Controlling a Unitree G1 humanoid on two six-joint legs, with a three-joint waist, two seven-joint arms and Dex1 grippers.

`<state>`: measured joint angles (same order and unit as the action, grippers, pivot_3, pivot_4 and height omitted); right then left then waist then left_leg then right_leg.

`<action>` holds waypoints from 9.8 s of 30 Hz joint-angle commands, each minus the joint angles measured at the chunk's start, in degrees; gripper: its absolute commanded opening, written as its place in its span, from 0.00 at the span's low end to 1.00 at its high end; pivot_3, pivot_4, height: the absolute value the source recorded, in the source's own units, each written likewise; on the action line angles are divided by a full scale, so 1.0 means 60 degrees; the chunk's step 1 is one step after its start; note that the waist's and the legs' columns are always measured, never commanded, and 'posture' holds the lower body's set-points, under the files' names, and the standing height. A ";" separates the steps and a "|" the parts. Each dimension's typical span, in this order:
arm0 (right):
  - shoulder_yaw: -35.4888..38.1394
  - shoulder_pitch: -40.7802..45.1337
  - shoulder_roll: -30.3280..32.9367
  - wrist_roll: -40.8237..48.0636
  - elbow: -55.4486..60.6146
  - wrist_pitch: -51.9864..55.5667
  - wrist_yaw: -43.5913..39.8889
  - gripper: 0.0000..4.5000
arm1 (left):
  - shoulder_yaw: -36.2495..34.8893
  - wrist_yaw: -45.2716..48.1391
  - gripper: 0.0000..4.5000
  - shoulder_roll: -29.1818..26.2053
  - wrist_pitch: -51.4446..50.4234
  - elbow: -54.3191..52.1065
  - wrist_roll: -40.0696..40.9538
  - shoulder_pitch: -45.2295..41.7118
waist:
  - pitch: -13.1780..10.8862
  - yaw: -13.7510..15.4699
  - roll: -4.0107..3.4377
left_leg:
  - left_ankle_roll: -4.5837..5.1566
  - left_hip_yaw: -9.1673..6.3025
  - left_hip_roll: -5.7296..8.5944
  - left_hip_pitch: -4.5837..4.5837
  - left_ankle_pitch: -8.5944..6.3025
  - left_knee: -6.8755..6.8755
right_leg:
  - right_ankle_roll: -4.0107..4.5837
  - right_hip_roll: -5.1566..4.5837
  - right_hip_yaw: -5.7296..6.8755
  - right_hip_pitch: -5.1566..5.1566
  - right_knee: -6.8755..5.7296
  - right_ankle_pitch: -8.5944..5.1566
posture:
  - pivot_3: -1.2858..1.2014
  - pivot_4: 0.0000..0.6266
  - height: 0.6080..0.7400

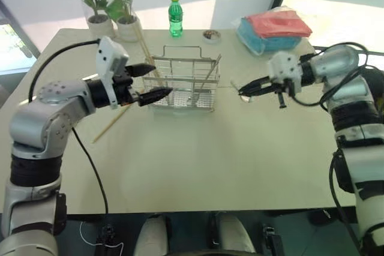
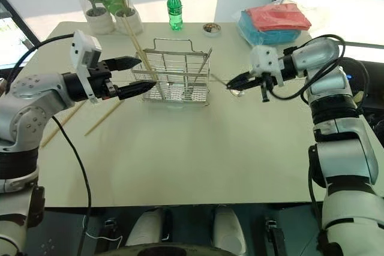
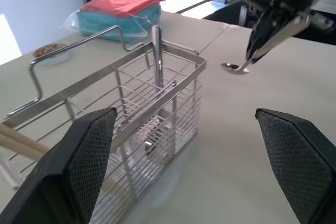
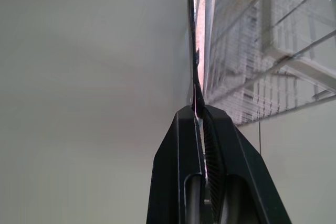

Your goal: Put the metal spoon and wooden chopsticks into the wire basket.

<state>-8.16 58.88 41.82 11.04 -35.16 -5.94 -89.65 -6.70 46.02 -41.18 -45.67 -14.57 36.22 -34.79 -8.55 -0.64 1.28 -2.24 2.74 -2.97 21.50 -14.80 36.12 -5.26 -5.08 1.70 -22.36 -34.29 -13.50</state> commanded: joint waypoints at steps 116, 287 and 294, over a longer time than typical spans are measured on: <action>0.2418 -0.5891 0.0725 0.4231 1.0815 0.7175 0.6212 0.80 | 0.2067 -0.0263 0.01 -0.0294 0.3413 1.5122 -0.7736 -0.5063 | 0.0044 0.0184 0.0132 | 0.0015 0.0002 -0.0007 0.0139 -0.0007 0.0004 | 0.0000 0.0006 0.0020 -0.0143 -0.0002 0.0000 | 0.52 0.24 0.87; 0.3496 -0.7133 0.0832 0.5215 1.1514 0.6641 0.7507 0.80 | 0.2031 -0.0686 0.00 0.1318 0.4608 1.4587 -0.7207 -0.5647 | 0.0049 0.0214 0.0150 | 0.0024 -0.0024 0.0001 0.0150 -0.0010 0.0027 | -0.0034 0.0014 0.0021 -0.0118 0.0005 0.0020 | 0.52 0.24 0.87; 0.3522 -0.6602 0.0781 0.5246 1.1081 0.6659 0.7452 0.80 | 0.1449 -0.1619 0.00 0.0513 0.4807 1.4486 -0.7021 -0.5400 | 0.0049 0.0222 0.0150 | 0.0024 -0.0024 0.0001 0.0151 -0.0010 0.0025 | -0.0035 0.0014 0.0021 -0.0119 0.0004 0.0021 | 0.52 0.24 0.87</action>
<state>11.68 18.27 46.48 41.83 31.15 34.60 -44.86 3.67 38.56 -36.66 -17.98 73.99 -6.83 -66.84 -8.26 0.69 2.18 -2.09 2.60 -2.96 22.41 -14.86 36.27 -5.47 -5.00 1.83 -23.07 -34.27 -13.37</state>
